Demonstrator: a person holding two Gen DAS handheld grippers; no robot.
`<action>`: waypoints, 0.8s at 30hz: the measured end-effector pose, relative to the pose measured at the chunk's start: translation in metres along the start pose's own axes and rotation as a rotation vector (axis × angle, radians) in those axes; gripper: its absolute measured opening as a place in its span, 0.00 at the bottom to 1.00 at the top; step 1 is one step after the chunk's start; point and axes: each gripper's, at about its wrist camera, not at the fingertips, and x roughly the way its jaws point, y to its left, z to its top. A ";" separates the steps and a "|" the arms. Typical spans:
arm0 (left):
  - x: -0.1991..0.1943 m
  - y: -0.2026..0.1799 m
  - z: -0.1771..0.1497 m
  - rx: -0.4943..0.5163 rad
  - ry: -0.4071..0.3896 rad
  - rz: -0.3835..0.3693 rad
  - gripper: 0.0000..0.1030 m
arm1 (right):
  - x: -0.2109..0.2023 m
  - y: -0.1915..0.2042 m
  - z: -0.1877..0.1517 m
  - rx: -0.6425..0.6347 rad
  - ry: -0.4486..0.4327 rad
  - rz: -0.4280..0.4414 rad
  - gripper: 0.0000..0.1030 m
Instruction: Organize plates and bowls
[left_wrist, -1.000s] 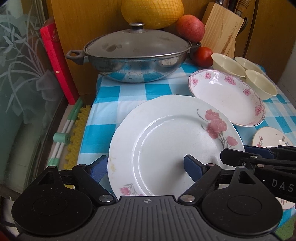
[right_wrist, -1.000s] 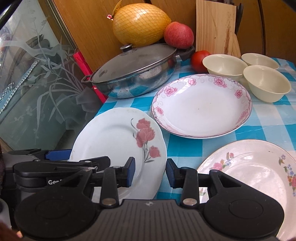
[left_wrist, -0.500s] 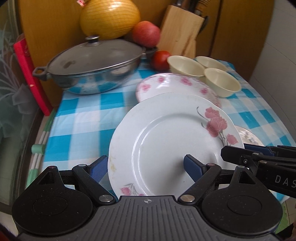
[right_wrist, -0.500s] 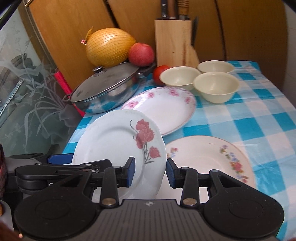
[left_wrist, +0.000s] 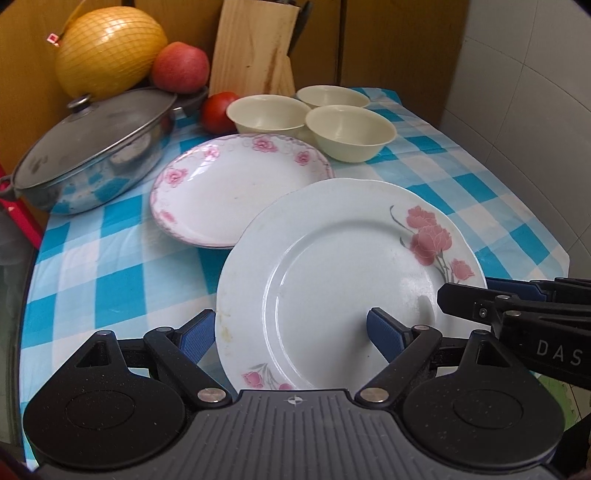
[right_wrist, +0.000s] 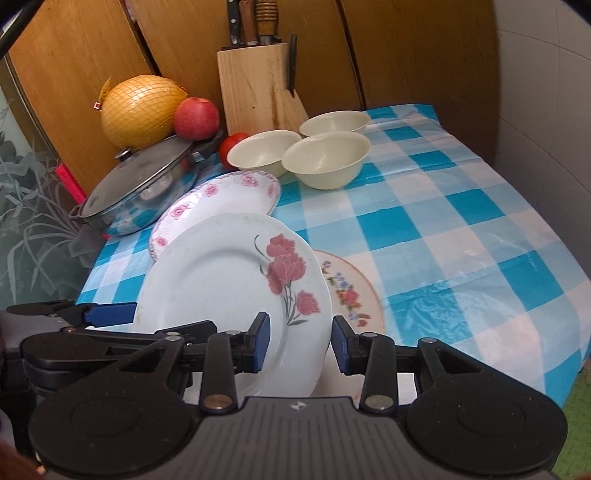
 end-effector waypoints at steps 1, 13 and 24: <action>0.001 -0.003 0.001 0.006 0.001 -0.002 0.88 | 0.001 -0.003 0.001 0.006 0.002 -0.007 0.34; 0.023 -0.028 0.011 0.042 0.027 -0.036 0.76 | 0.011 -0.017 0.004 -0.024 0.007 -0.091 0.33; 0.016 0.012 0.030 -0.082 -0.007 -0.023 0.79 | 0.012 -0.021 0.020 -0.060 -0.083 -0.140 0.31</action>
